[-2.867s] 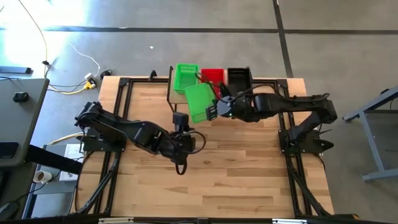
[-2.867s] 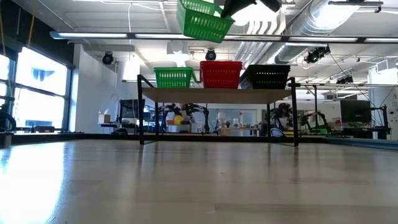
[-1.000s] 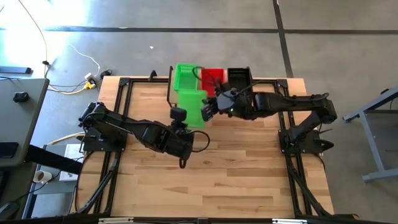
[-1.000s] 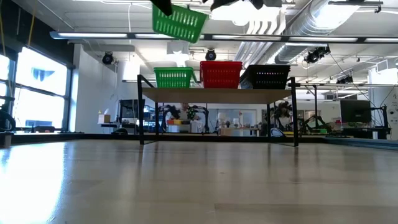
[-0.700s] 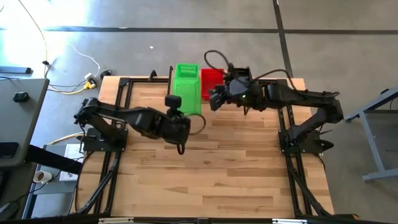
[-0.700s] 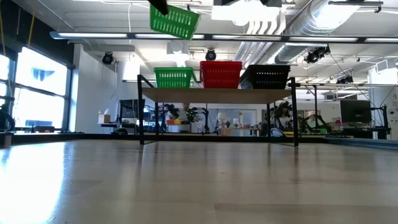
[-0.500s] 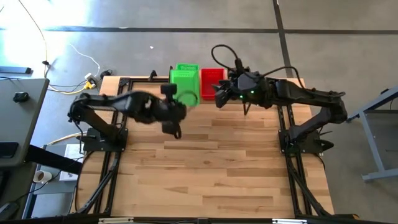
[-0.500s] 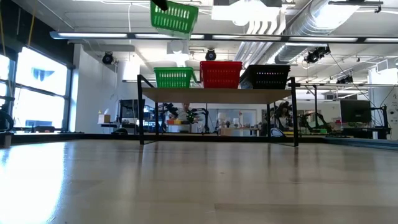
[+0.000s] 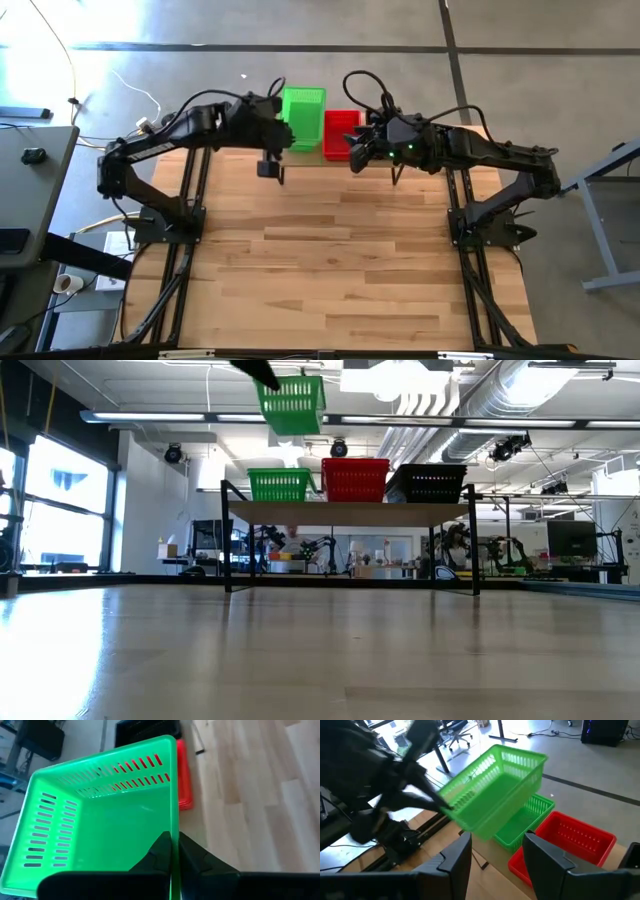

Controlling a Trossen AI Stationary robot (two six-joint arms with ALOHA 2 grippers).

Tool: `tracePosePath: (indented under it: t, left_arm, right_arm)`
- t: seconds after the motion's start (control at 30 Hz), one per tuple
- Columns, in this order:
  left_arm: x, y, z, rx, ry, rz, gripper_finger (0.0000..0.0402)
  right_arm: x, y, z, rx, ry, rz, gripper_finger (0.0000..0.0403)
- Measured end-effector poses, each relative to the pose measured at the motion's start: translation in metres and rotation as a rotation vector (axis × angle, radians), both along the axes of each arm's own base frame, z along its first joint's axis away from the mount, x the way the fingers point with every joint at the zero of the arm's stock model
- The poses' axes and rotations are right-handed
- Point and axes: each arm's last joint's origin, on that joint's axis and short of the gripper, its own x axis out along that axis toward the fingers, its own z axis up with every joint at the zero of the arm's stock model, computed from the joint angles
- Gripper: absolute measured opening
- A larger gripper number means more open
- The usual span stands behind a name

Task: Stack baskets on shelf by color
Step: Stack the green bin on top of the stacked green bins on the shelf

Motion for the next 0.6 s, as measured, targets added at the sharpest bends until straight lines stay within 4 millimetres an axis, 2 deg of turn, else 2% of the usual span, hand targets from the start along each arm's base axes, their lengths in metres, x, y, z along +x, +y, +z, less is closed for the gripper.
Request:
tracePosePath:
  t: [0.17, 0.33, 0.6]
  left_arm:
    - [-0.004, 0.026, -0.026, -0.009, 0.046, -0.007, 0.0001]
    - [-0.005, 0.043, -0.042, 0.008, 0.034, -0.026, 0.0001]
    - [-0.018, 0.062, -0.045, -0.028, 0.02, -0.03, 0.0001]
  right_arm:
    - [0.0, 0.0, 0.0, 0.0, 0.0, 0.0, 0.0161]
    - [0.0, 0.0, 0.0, -0.021, 0.01, -0.01, 0.0161]
    - [-0.001, -0.007, 0.0, -0.036, 0.012, -0.059, 0.0161]
